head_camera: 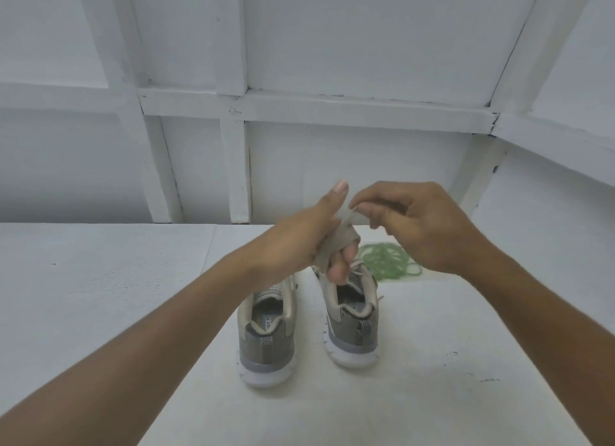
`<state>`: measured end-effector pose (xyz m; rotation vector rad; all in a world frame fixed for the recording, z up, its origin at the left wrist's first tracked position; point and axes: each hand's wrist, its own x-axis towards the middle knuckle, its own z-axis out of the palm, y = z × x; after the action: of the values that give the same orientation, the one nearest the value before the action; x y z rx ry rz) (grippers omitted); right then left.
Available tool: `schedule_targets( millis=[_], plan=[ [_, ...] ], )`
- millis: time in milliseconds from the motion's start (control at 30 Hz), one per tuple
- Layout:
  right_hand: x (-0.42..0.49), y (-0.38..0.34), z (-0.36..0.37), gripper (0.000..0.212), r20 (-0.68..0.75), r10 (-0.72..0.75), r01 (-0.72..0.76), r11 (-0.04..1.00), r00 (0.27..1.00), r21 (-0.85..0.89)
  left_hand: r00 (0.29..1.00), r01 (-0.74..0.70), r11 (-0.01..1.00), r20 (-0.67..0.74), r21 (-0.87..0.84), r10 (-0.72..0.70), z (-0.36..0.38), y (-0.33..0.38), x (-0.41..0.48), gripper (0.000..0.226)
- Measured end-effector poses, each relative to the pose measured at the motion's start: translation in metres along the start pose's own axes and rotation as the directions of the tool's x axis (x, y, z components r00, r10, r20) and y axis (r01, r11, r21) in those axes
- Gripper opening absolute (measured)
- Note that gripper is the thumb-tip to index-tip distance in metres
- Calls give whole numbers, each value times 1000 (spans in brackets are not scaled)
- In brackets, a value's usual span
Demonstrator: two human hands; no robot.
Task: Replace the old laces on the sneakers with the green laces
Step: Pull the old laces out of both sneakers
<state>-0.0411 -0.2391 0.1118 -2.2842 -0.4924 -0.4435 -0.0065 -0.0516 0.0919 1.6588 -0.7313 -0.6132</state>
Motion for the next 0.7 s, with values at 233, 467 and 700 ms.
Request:
schedule_targets(
  millis=[233,467,700],
  plan=[
    [-19,-1,37,25,-23,160,-135,896,987,422,982,-108,926,-187,-362,42,2,2,6,54],
    [-25,-12,42,19,-27,165,-120,810,986,575,996,-84,874,-71,-479,57,0,-1,9,51],
    [-28,-3,58,21,-296,234,-59,865,926,499,993,-115,918,-41,-380,107,1,-3,11,45]
  ],
)
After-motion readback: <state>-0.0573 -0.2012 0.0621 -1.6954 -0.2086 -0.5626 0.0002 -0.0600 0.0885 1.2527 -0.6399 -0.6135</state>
